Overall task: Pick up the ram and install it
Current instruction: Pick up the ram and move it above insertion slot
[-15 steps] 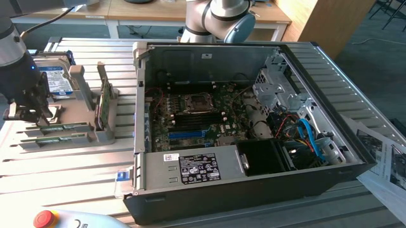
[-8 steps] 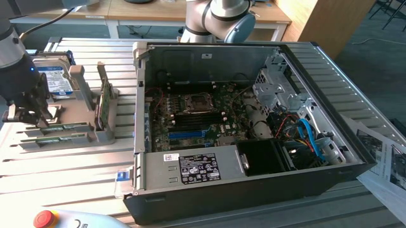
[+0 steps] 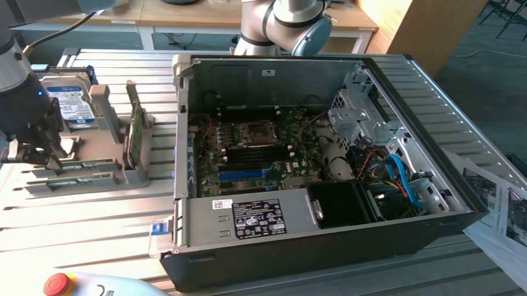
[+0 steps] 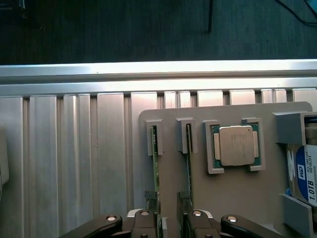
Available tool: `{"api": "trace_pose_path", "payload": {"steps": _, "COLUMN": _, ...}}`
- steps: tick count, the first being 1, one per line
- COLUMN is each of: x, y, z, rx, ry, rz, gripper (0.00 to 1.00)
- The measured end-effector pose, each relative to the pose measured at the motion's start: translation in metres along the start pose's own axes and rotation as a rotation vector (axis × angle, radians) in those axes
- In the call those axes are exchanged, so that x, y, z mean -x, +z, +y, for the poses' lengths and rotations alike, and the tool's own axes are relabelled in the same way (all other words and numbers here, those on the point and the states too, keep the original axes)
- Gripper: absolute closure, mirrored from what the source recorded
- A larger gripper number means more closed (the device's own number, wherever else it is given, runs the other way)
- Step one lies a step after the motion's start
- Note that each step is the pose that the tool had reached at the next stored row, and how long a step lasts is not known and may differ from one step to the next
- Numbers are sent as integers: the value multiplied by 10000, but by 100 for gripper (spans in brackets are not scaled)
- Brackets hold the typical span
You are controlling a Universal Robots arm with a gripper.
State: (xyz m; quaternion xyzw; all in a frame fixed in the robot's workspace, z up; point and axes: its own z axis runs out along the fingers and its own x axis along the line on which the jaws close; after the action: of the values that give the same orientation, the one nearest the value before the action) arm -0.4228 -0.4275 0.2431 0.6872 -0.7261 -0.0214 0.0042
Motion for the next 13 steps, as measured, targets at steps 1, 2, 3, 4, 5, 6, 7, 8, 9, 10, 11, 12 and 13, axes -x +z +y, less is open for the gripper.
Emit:
{"api": "trace_pose_path", "payload": {"steps": 1, "x": 0, "y": 0, "z": 0, "rx": 0, "ry": 0, "rz": 0, "gripper": 70}}
{"api": "trace_pose_path", "payload": {"steps": 2, "x": 0, "y": 0, "z": 0, "rx": 1, "ry": 0, "rz": 0, "gripper": 70}}
{"api": "trace_pose_path", "payload": {"steps": 3, "x": -2, "y": 0, "z": -2, "rx": 0, "ry": 0, "rz": 0, "gripper": 70}}
{"api": "trace_pose_path", "payload": {"steps": 4, "x": -3, "y": -1, "z": -9, "rx": 0, "ry": 0, "rz": 1, "gripper": 70}}
{"api": "trace_pose_path", "payload": {"steps": 5, "x": -7, "y": -1, "z": -18, "rx": 0, "ry": -1, "rz": 0, "gripper": 70}}
{"api": "trace_pose_path", "payload": {"steps": 6, "x": -11, "y": -1, "z": -28, "rx": 0, "ry": 0, "rz": 1, "gripper": 70}}
{"api": "trace_pose_path", "payload": {"steps": 7, "x": -16, "y": -2, "z": -38, "rx": 1, "ry": 0, "rz": 1, "gripper": 70}}
{"api": "trace_pose_path", "payload": {"steps": 8, "x": -20, "y": -2, "z": -50, "rx": 0, "ry": -1, "rz": 1, "gripper": 70}}
{"api": "trace_pose_path", "payload": {"steps": 9, "x": -23, "y": -3, "z": -62, "rx": 0, "ry": -2, "rz": 1, "gripper": 70}}
{"api": "trace_pose_path", "payload": {"steps": 10, "x": -26, "y": -3, "z": -72, "rx": 0, "ry": -3, "rz": 0, "gripper": 70}}
{"api": "trace_pose_path", "payload": {"steps": 11, "x": -28, "y": -4, "z": -82, "rx": 0, "ry": -4, "rz": 1, "gripper": 70}}
{"api": "trace_pose_path", "payload": {"steps": 12, "x": -30, "y": -4, "z": -93, "rx": 0, "ry": -5, "rz": 0, "gripper": 70}}
{"api": "trace_pose_path", "payload": {"steps": 13, "x": -31, "y": -5, "z": -103, "rx": 0, "ry": -5, "rz": 0, "gripper": 70}}
